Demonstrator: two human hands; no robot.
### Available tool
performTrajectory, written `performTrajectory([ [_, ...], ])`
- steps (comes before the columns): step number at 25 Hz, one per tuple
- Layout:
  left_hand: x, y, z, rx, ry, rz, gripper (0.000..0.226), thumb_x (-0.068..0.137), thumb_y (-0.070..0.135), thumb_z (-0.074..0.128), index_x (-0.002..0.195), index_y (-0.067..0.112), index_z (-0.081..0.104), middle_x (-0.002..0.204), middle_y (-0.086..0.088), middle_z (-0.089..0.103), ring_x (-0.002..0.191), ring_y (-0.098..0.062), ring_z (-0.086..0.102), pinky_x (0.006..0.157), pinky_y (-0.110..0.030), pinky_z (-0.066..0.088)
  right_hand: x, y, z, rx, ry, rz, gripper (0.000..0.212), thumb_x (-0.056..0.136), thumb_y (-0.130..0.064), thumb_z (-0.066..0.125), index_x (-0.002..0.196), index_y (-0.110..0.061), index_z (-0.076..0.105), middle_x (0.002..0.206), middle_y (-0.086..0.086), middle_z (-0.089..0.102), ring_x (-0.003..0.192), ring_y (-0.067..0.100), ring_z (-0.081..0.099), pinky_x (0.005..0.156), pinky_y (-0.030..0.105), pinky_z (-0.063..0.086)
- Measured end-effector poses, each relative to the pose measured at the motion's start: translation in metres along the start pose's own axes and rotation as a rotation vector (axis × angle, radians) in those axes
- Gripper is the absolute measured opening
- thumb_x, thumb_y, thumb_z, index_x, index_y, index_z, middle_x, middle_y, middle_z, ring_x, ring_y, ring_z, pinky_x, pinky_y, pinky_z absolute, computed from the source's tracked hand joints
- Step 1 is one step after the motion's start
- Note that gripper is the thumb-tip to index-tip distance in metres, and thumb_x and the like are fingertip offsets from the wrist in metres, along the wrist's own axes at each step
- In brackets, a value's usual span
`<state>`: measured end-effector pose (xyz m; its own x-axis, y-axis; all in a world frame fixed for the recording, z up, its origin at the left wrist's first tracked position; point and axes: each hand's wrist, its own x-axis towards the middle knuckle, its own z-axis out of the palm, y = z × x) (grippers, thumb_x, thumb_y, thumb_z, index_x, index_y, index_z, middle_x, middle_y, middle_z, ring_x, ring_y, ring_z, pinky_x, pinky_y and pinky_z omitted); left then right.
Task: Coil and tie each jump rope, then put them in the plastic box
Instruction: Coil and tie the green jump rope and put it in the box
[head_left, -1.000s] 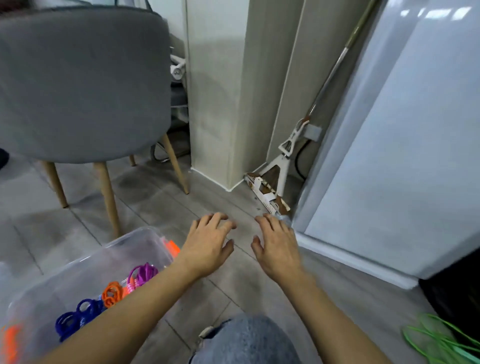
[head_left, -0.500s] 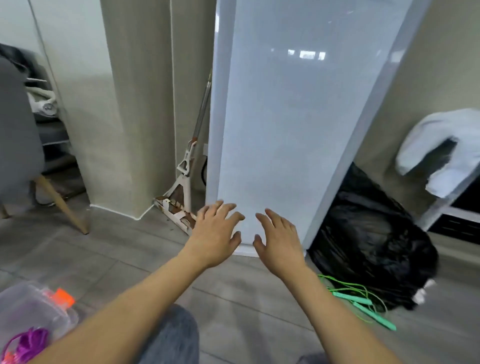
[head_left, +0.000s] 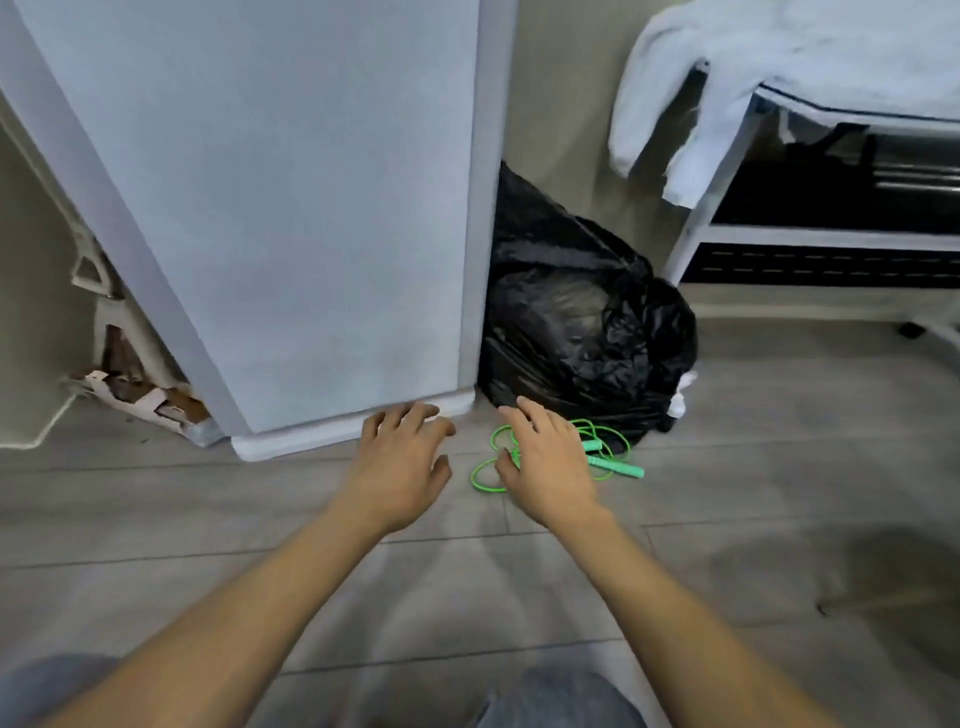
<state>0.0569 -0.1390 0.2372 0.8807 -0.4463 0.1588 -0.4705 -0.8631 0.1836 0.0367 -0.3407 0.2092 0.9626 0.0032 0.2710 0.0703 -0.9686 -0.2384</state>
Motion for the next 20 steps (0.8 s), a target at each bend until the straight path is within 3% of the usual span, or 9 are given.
performTrajectory([
  [4, 0.027, 0.022, 0.075, -0.018, -0.127, 0.051, 0.043, 0.083, 0.037, 0.044, 0.122, 0.028, 0.06, 0.133, 0.003, 0.055, 0.126, -0.026, 0.049, 0.102, -0.043, 0.035, -0.013, 0.063, 0.053, 0.024, -0.069, 0.101, 0.053, 0.08, -0.03, 0.066, 0.131, -0.02, 0.056, 0.139, 0.006, 0.053, 0.121, 0.031, 0.052, 0.1, 0.044, 0.041],
  [10, 0.053, 0.03, 0.194, -0.036, -0.236, 0.14, 0.046, 0.073, 0.037, 0.039, 0.11, 0.027, 0.066, 0.111, 0.006, 0.066, 0.105, -0.025, 0.063, 0.085, -0.042, 0.05, -0.032, 0.135, 0.155, 0.038, -0.198, 0.235, 0.056, 0.081, -0.032, 0.062, 0.136, -0.022, 0.054, 0.14, 0.004, 0.053, 0.126, 0.029, 0.051, 0.105, 0.043, 0.039],
  [15, 0.072, 0.033, 0.282, 0.003, -0.405, 0.232, 0.055, 0.07, 0.036, 0.04, 0.118, 0.025, 0.066, 0.118, 0.003, 0.069, 0.102, -0.026, 0.067, 0.08, -0.04, 0.055, -0.037, 0.18, 0.223, 0.057, -0.203, 0.311, 0.056, 0.075, -0.026, 0.069, 0.13, -0.019, 0.06, 0.133, 0.007, 0.058, 0.118, 0.033, 0.058, 0.098, 0.045, 0.044],
  [17, 0.083, 0.038, 0.315, 0.009, -0.481, 0.234, 0.06, 0.077, 0.035, 0.041, 0.134, 0.024, 0.056, 0.139, -0.003, 0.056, 0.12, -0.031, 0.058, 0.093, -0.044, 0.049, -0.035, 0.197, 0.244, 0.069, -0.205, 0.348, 0.055, 0.076, -0.027, 0.069, 0.13, -0.018, 0.06, 0.136, 0.007, 0.057, 0.12, 0.033, 0.056, 0.1, 0.045, 0.043],
  [20, 0.107, 0.05, 0.354, 0.096, -0.648, 0.163, 0.068, 0.092, 0.037, 0.047, 0.154, 0.032, 0.02, 0.164, -0.008, 0.008, 0.147, -0.036, 0.019, 0.113, -0.049, 0.027, -0.035, 0.215, 0.268, 0.076, -0.239, 0.364, 0.055, 0.08, -0.03, 0.064, 0.134, -0.02, 0.056, 0.139, 0.005, 0.054, 0.124, 0.031, 0.053, 0.103, 0.044, 0.04],
])
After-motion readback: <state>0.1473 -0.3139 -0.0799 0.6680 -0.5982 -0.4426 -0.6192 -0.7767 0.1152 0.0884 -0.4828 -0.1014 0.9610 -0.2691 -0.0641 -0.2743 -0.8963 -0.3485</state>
